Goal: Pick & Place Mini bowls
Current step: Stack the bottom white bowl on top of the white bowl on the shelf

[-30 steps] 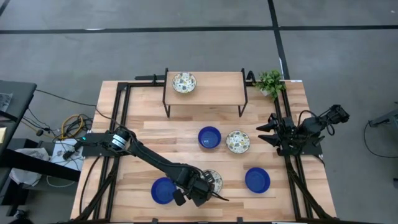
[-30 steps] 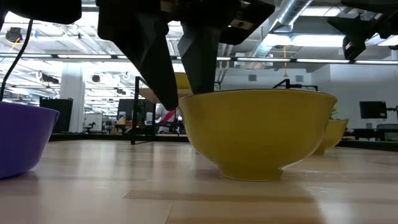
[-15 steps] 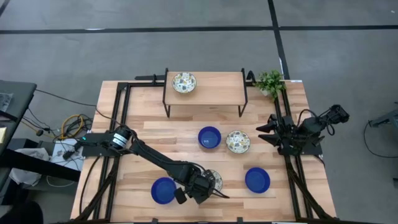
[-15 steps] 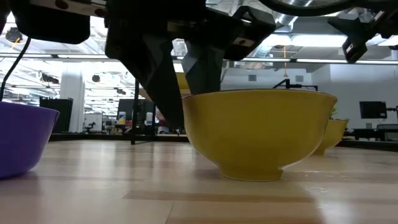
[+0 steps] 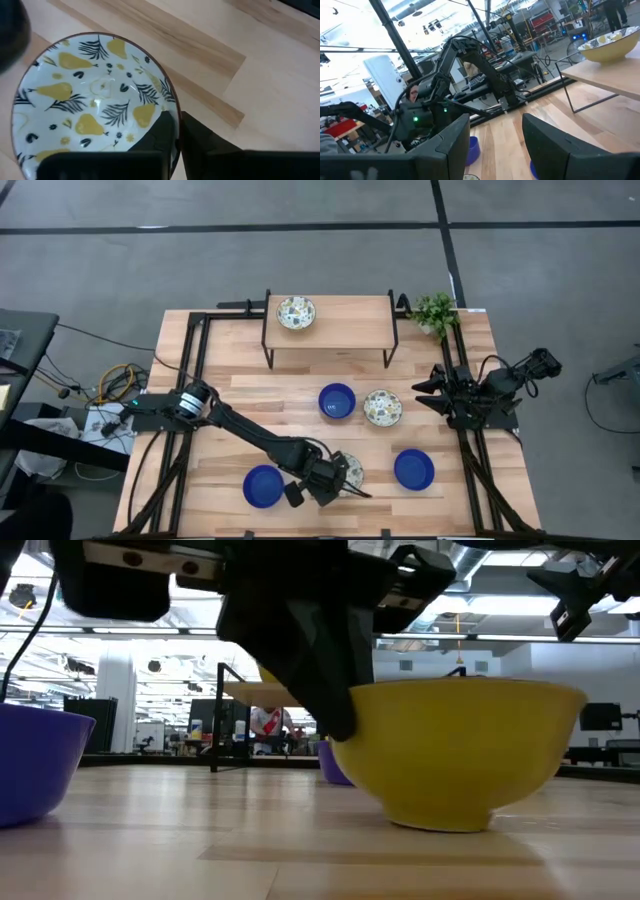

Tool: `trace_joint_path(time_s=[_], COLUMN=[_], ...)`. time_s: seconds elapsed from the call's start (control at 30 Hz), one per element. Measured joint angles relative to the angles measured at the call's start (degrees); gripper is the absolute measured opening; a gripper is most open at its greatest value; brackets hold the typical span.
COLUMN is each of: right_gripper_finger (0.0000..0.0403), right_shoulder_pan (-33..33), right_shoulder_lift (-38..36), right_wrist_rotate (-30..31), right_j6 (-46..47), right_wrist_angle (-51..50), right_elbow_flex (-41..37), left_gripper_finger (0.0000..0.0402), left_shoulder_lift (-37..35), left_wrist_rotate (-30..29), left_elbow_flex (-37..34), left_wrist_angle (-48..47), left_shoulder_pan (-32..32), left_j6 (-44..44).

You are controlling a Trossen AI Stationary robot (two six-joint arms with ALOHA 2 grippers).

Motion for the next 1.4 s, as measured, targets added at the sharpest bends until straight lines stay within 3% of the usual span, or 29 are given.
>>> trace_joint_path(time_s=[0.33, 1.03, 1.4], right_gripper_finger=[0.0169, 0.0169, 0.0169], right_shoulder_pan=[0.0, 0.0, 0.0], right_shoulder_lift=[0.0, 0.0, 0.0], right_wrist_rotate=[0.0, 0.0, 0.0], right_j6=[0.0, -0.1, -0.1], right_wrist_angle=[0.0, 0.0, 0.0], right_elbow_flex=[0.0, 0.0, 0.0], left_gripper_finger=[0.0011, 0.0007, 0.0007], left_shoulder_lift=[-1.1, -17.5, -28.0], left_wrist_rotate=[-1.0, -4.3, -6.2], left_elbow_flex=[-0.2, -0.5, -0.4], left_wrist_angle=[0.5, -0.5, 0.5], left_shoulder_pan=[0.0, -0.8, -0.4], left_j6=[-0.2, -5.7, -19.2])
